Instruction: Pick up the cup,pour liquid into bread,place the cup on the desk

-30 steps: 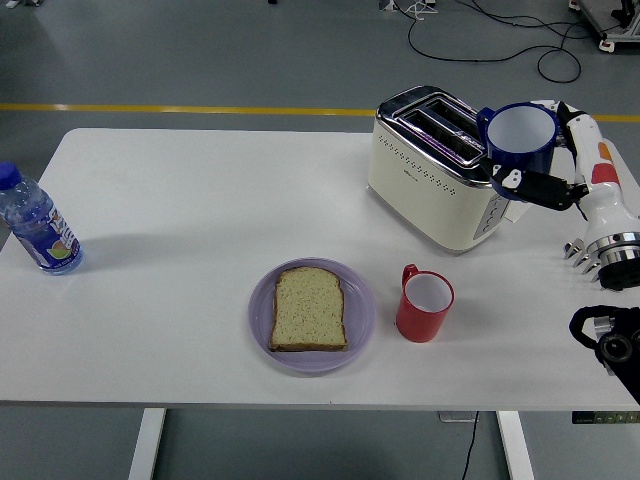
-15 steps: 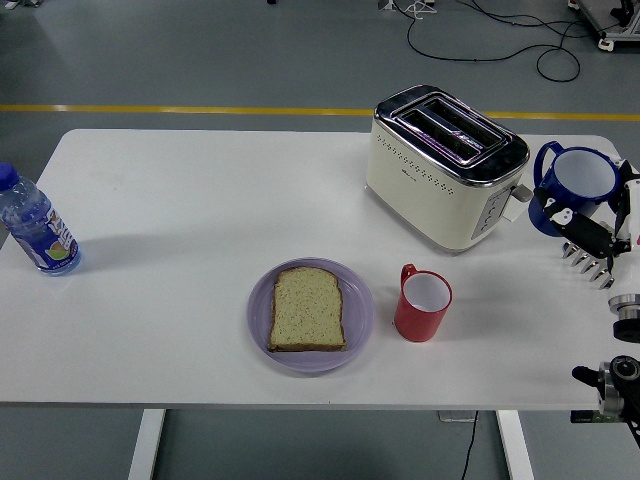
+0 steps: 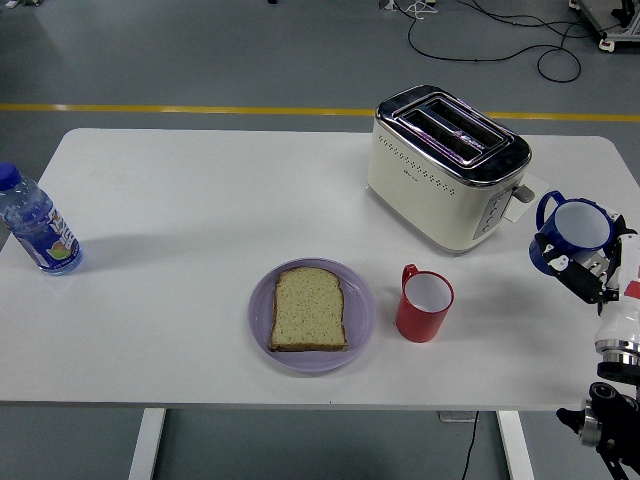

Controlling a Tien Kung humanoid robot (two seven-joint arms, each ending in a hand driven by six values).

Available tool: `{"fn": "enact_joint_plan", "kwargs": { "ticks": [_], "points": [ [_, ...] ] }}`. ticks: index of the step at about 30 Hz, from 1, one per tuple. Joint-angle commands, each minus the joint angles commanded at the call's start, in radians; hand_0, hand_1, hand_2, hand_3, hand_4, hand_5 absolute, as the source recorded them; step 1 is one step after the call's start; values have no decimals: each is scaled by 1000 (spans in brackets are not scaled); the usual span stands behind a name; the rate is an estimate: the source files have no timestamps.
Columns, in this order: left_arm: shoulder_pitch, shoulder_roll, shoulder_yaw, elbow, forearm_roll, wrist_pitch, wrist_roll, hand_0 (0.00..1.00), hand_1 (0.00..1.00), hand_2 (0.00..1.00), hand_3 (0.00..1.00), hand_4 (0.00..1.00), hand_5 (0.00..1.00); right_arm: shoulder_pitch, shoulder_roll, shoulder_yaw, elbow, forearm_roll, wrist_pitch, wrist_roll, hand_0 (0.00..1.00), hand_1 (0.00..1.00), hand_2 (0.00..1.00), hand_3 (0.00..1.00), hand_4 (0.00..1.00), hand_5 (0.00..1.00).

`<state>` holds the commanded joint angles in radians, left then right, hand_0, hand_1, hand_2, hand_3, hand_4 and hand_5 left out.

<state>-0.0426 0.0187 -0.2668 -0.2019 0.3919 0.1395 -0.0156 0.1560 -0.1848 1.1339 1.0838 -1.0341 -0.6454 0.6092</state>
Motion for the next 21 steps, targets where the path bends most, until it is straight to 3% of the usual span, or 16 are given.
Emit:
{"fn": "enact_joint_plan", "kwargs": {
  "ticks": [8, 9, 14, 15, 20, 21],
  "points": [
    [-7, -2, -2, 1, 1, 0, 0, 646, 601, 592, 526, 294, 753, 22, 29, -53, -107, 49, 6, 7, 465, 446, 567, 605, 615, 2],
    [-7, -3, -1, 1, 1, 0, 0, 646, 601, 592, 526, 294, 754, 26, 33, -61, -120, 50, 7, 9, 427, 429, 562, 732, 696, 2],
    [-13, -5, 3, 0, 0, 0, 0, 646, 601, 592, 526, 294, 754, 47, 43, -87, -176, 52, 15, 5, 427, 429, 562, 732, 696, 2],
    [-13, -4, 3, 0, 0, 0, 0, 646, 601, 592, 525, 293, 754, 48, 43, -88, -179, 52, 16, 5, 406, 394, 551, 782, 781, 2],
    [-15, -4, 3, -1, 0, -1, 0, 646, 601, 592, 525, 293, 754, 47, 50, -92, -204, 43, 14, -2, 406, 394, 551, 782, 781, 2],
    [-14, -5, 3, -1, -2, -1, 1, 646, 600, 591, 525, 296, 756, 46, 50, -92, -206, 40, 14, -3, 408, 390, 546, 811, 832, 2]
  ]
}}
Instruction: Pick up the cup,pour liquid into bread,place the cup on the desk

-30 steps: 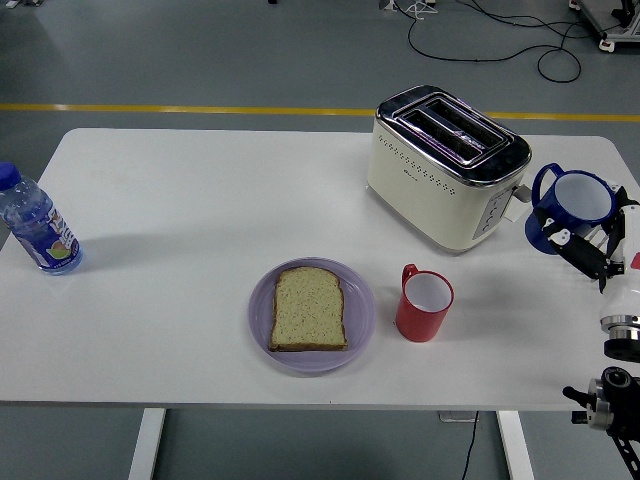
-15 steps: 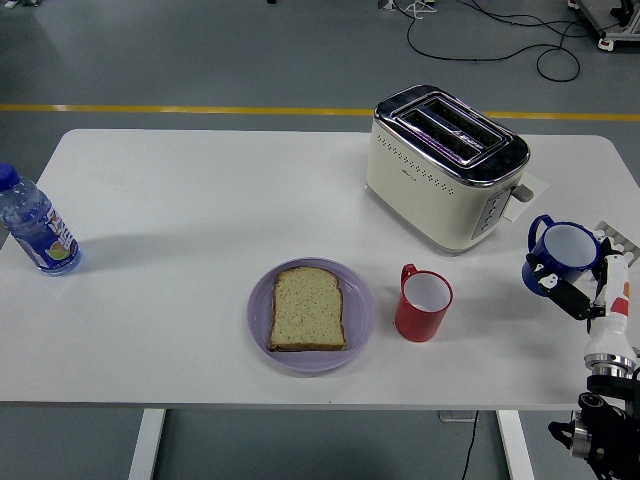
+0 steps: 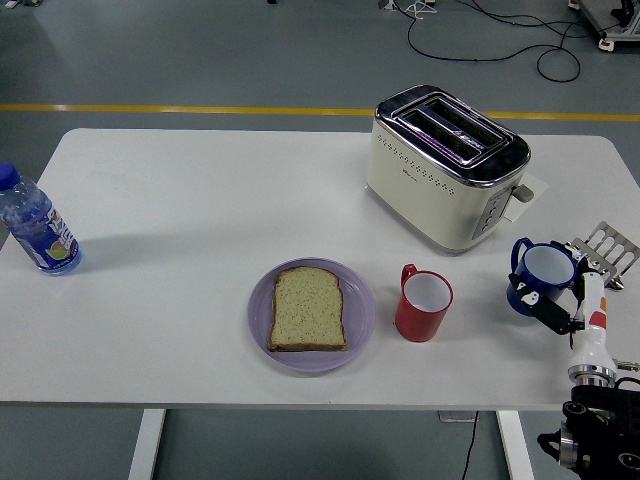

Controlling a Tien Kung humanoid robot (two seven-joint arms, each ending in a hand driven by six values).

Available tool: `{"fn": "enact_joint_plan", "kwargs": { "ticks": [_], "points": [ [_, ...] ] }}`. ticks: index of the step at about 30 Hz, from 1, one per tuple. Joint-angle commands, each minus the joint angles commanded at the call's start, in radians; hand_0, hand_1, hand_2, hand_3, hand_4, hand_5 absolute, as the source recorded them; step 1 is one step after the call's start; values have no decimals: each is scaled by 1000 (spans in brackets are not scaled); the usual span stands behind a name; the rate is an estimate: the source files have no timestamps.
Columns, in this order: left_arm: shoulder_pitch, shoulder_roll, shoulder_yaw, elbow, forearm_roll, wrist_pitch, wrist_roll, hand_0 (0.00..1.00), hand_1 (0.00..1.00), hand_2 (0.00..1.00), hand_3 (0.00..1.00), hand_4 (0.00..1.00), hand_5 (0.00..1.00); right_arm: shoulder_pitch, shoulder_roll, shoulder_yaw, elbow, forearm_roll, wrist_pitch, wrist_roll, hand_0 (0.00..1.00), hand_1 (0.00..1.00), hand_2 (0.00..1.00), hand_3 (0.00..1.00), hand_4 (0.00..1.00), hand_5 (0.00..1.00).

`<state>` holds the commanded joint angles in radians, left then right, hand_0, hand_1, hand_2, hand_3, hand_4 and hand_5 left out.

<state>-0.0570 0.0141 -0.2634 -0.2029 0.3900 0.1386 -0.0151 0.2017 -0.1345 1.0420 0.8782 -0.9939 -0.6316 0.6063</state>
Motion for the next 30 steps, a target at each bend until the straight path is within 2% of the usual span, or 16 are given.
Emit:
{"fn": "enact_joint_plan", "kwargs": {
  "ticks": [11, 12, 23, 30],
  "points": [
    [-2, 0, 4, 1, 1, -1, 2, 647, 601, 591, 525, 296, 758, -6, 1, -2, -15, -1, -14, -7, 411, 392, 544, 819, 854, 6],
    [-2, 0, 4, 1, 1, -1, 2, 647, 600, 591, 525, 295, 762, -6, 1, -2, -15, -1, -14, -8, 415, 391, 539, 844, 888, 9],
    [-4, 0, 5, 1, 0, -1, 3, 646, 601, 591, 525, 297, 763, -4, -4, -37, -21, 1, -12, -26, 416, 390, 541, 848, 882, 8],
    [-5, 0, 8, 1, -2, -1, 3, 646, 601, 591, 525, 297, 762, 7, -1, -53, -26, 6, -10, -27, 416, 387, 536, 861, 912, 44]
  ]
}}
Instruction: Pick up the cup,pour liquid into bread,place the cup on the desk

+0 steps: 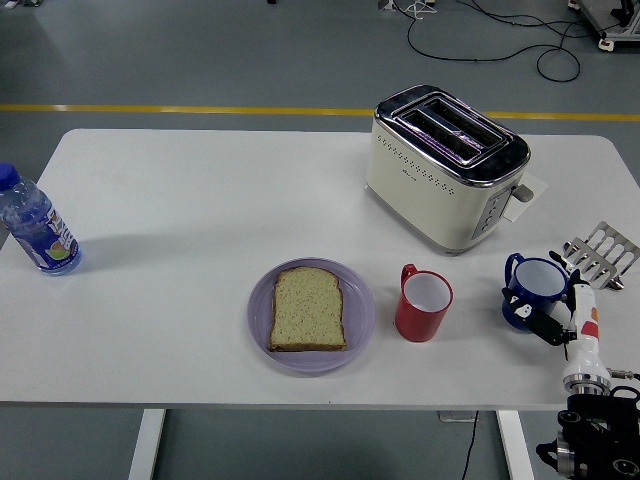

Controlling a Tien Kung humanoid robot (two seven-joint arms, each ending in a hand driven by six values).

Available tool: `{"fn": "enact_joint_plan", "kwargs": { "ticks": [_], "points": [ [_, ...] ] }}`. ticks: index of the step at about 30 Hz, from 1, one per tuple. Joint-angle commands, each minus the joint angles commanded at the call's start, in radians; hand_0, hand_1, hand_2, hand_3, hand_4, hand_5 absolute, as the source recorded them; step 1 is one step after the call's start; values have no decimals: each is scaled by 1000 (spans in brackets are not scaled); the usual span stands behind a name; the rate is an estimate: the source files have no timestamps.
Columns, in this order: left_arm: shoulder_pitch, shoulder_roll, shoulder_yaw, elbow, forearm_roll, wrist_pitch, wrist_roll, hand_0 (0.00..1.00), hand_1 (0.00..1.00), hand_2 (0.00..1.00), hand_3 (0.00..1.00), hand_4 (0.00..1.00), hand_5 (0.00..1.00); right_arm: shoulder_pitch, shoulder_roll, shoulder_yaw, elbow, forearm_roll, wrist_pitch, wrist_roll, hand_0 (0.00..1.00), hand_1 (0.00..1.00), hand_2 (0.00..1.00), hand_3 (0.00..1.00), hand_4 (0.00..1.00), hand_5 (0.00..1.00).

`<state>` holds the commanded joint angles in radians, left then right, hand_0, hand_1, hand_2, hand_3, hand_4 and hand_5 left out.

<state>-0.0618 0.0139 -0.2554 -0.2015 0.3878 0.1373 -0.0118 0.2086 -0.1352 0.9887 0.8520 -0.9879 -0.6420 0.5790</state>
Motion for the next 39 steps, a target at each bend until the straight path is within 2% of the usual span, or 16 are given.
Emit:
{"fn": "enact_joint_plan", "kwargs": {
  "ticks": [17, 18, 23, 24, 29, 30, 35, 36, 39],
  "points": [
    [0, -1, -7, 1, 4, 0, 0, 649, 602, 592, 526, 297, 760, -4, 3, -1, 11, -30, 10, -33, 431, 395, 542, 878, 915, 49],
    [-1, -1, -9, 0, 6, 0, 0, 648, 602, 592, 526, 297, 759, -5, 3, 0, 14, -36, 11, -36, 488, 427, 588, 938, 921, 52],
    [-2, -1, -9, 0, 6, 0, 0, 648, 602, 592, 526, 297, 759, -10, 2, 5, 22, -60, 22, -54, 488, 427, 588, 938, 921, 52],
    [-2, -1, -10, 1, 5, 0, 1, 648, 603, 593, 526, 296, 756, -12, 2, 7, 24, -64, 26, -60, 644, 513, 706, 989, 934, 49],
    [-4, 0, -13, 1, 6, 0, 0, 648, 603, 593, 526, 296, 756, -23, 1, 16, 34, -75, 29, -68, 644, 513, 706, 989, 934, 49],
    [-4, 0, -13, 1, 6, 0, 0, 648, 604, 594, 526, 296, 755, -25, 1, 18, 35, -76, 29, -68, 711, 545, 747, 998, 940, 52],
    [-4, 0, -14, 1, 5, 0, 1, 648, 604, 594, 526, 296, 755, -34, 0, 22, 45, -82, 27, -66, 711, 545, 747, 998, 940, 52],
    [-4, 0, -14, 1, 5, 0, 1, 649, 604, 594, 526, 296, 753, -34, 0, 23, 46, -84, 27, -65, 766, 599, 817, 998, 942, 59],
    [-6, 1, -16, 1, 7, 0, 1, 649, 604, 594, 526, 296, 753, -43, -2, 34, 64, -97, 34, -62, 766, 599, 817, 998, 942, 59]
  ]
}}
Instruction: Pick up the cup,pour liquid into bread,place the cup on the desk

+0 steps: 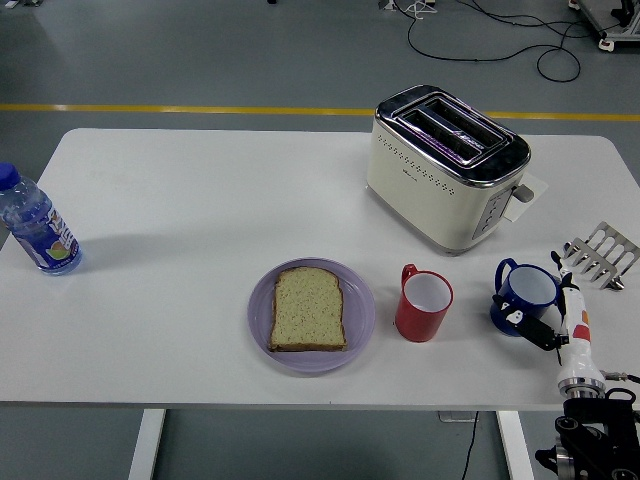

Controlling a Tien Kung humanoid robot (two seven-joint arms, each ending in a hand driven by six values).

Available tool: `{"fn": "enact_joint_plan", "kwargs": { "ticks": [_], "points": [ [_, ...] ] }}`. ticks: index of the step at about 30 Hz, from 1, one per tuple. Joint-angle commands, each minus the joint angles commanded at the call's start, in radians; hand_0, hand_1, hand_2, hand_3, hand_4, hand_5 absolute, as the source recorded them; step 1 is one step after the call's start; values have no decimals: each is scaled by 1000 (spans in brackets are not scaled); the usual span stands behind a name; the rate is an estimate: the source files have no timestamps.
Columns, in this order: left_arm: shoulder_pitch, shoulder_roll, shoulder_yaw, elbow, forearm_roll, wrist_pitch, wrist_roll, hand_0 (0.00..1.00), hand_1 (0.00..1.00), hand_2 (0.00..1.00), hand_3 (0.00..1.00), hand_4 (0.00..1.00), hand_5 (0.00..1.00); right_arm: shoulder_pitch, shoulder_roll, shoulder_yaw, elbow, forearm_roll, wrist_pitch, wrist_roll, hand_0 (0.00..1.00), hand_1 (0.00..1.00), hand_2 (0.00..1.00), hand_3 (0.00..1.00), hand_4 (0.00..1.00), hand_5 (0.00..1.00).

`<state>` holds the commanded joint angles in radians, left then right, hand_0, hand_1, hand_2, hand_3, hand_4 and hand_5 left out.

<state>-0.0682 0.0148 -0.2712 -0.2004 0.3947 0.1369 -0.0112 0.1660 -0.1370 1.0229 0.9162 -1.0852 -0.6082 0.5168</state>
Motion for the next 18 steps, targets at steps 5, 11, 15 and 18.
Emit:
{"fn": "enact_joint_plan", "kwargs": {
  "ticks": [5, 11, 15, 18],
  "points": [
    [0, 1, 1, 0, -1, 0, 0, 649, 605, 594, 526, 296, 753, -17, -4, 14, 21, -13, 6, -1, 830, 649, 871, 998, 947, 66],
    [0, 1, -5, 0, 3, 0, 0, 650, 605, 594, 526, 296, 752, -26, -7, 20, 24, -12, 48, -4, 878, 722, 901, 998, 948, 67],
    [0, 1, -7, 0, 4, 0, 0, 650, 605, 594, 527, 297, 753, -27, -6, 20, 25, -23, 54, -6, 928, 789, 935, 998, 959, 79],
    [-1, 2, -6, 0, 3, 0, 0, 650, 605, 594, 527, 297, 753, -27, -5, 20, 27, -34, 56, -7, 928, 789, 935, 998, 959, 79]
  ]
}}
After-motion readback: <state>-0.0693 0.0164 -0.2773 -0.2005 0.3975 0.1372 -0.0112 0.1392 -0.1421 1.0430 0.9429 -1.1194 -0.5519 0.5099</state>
